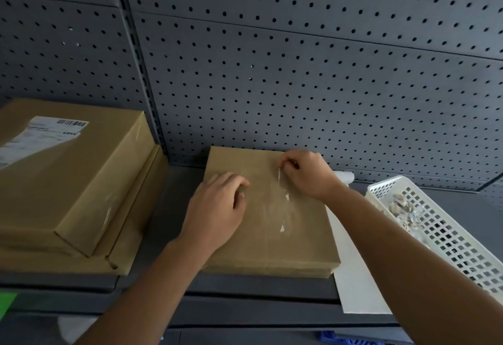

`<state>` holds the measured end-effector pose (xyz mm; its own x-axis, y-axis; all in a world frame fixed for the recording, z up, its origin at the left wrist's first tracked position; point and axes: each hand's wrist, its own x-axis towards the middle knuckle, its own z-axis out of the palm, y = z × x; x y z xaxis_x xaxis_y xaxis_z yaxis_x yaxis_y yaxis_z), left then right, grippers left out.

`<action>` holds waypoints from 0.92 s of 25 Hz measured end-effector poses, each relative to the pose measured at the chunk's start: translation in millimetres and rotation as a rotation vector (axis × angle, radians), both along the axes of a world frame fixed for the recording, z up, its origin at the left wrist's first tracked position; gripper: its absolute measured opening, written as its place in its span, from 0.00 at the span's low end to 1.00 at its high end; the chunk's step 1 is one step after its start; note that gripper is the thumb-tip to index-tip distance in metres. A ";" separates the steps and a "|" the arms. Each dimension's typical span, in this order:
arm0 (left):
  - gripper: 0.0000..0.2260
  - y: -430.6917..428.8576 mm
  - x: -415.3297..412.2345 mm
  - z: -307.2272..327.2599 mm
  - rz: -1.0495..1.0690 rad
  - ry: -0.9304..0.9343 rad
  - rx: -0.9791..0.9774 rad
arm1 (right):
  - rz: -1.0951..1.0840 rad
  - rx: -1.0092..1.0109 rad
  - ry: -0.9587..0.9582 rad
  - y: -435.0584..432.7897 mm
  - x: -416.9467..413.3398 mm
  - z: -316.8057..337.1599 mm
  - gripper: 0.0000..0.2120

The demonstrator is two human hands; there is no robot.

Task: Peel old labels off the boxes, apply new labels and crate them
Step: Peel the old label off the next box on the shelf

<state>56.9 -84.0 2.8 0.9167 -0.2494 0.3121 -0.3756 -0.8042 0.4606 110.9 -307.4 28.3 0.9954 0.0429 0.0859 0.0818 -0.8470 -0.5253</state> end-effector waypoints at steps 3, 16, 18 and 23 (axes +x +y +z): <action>0.10 0.9 2.2 -2.4 -0.007 0.007 -0.010 | 0.003 -0.012 -0.015 1.5 3.5 -4.5 0.13; 0.08 0.8 6.3 -6.5 -0.004 0.011 0.036 | 0.002 -0.018 -0.058 5.3 4.2 -12.1 0.14; 0.08 -0.3 5.6 -6.2 -0.010 0.007 0.036 | -0.009 0.006 -0.069 0.8 0.5 -10.4 0.14; 0.07 0.3 6.5 -8.6 -0.004 -0.004 0.047 | -0.014 0.006 -0.068 4.1 1.4 -11.9 0.12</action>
<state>63.4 -83.7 -5.8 0.9145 -0.2678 0.3034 -0.3807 -0.8235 0.4207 112.4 -303.3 16.4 0.9878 0.0288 0.1531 0.1058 -0.8451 -0.5240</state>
